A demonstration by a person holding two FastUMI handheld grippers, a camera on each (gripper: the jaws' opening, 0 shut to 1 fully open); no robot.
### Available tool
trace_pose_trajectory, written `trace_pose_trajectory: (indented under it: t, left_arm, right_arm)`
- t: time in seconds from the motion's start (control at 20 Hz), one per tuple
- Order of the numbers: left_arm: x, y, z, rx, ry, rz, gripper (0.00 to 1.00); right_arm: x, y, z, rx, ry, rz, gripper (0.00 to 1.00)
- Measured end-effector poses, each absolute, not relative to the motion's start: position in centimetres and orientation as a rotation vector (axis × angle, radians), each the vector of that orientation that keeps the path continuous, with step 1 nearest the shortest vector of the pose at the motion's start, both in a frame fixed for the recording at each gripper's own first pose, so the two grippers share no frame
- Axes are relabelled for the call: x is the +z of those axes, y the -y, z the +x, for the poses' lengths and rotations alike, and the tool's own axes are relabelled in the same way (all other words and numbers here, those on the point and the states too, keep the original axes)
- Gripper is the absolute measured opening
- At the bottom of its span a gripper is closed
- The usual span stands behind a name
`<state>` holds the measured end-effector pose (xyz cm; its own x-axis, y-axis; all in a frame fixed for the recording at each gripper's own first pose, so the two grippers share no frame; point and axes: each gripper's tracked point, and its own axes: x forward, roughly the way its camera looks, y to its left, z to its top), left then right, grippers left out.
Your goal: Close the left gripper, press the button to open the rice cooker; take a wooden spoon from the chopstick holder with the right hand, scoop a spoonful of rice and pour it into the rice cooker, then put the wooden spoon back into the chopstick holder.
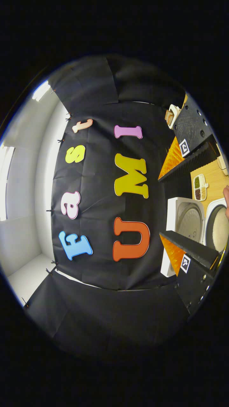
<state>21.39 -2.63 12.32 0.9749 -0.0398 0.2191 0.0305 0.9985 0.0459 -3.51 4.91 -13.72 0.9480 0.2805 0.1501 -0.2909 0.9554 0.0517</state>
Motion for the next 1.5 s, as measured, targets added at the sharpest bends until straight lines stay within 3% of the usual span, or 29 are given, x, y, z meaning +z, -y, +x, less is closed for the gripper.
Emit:
trace_pose_trajectory:
  t: [0.1,0.2,0.35,0.4,0.65,0.75,0.8,0.85,0.9,0.95,1.0,1.05,1.15,1.2,1.25,1.3,1.35,1.4,1.5]
  left_arm:
    - [12.0,2.6,24.0,-0.018,0.212,0.064,0.95]
    - [11.4,1.5,26.7,0.019,0.196,0.099,0.95]
    - [10.4,-1.2,30.3,0.068,0.156,0.091,0.95]
    - [10.5,-2.2,31.0,0.098,0.153,0.076,0.95]
    - [9.8,-5.1,33.3,0.166,0.109,-0.008,0.94]
    - [7.4,-6.2,34.1,0.190,0.021,-0.001,0.94]
    - [6.7,-6.5,33.9,0.205,0.002,0.048,0.94]
    - [7.4,-7.1,33.8,0.204,0.035,0.087,0.99]
    - [7.3,-6.2,33.6,0.189,0.021,0.060,1.00]
    - [7.4,-5.9,33.4,0.193,0.029,0.056,0.92]
    - [7.3,-6.0,33.1,0.196,0.037,0.074,1.00]
    - [7.1,-6.0,32.5,0.198,0.029,0.074,0.98]
    - [6.3,-6.0,30.6,0.196,0.003,0.075,0.98]
    - [6.2,-6.0,29.8,0.195,-0.010,0.078,0.98]
    - [5.9,-6.1,28.9,0.195,-0.023,0.078,0.98]
    - [5.6,-6.0,28.1,0.192,-0.036,0.077,0.98]
    - [5.2,-6.0,27.2,0.192,-0.048,0.079,0.98]
    - [5.1,-5.9,26.3,0.192,-0.045,0.081,0.98]
    - [4.1,-5.6,24.7,0.171,-0.043,0.082,0.98]
  right_arm:
    - [-14.0,-5.1,-3.7,0.324,0.127,0.087,1.00]
    - [-13.8,-5.2,-4.1,0.348,0.137,0.090,0.94]
    - [-12.9,-5.6,-4.7,0.376,0.185,0.124,0.94]
    - [-12.8,-5.7,-4.7,0.380,0.198,0.132,1.00]
    - [-14.5,-5.1,-3.2,0.314,0.162,0.098,1.00]
    - [-14.3,-5.2,-2.6,0.287,0.159,0.099,1.00]
    - [-14.6,-5.6,-2.6,0.286,0.152,0.100,1.00]
    - [-14.6,-5.8,-2.6,0.286,0.152,0.098,0.94]
    - [-14.2,-5.6,-2.6,0.279,0.164,0.106,0.97]
    - [-13.7,-5.2,-2.7,0.264,0.180,0.127,1.00]
    - [-13.3,-4.9,-2.7,0.249,0.189,0.146,0.94]
    - [-13.1,-5.0,-2.9,0.244,0.185,0.151,0.93]
    - [-12.8,-5.3,-3.9,0.245,0.187,0.153,1.00]
    - [-12.7,-5.3,-4.4,0.244,0.186,0.149,0.94]
    - [-12.6,-5.5,-5.0,0.248,0.182,0.142,0.94]
    - [-12.4,-5.9,-5.9,0.256,0.183,0.136,1.00]
    - [-12.0,-6.2,-6.8,0.267,0.190,0.132,0.94]
    - [-11.8,-6.4,-7.7,0.278,0.195,0.127,1.00]
    - [-11.5,-6.8,-9.3,0.293,0.206,0.125,1.00]
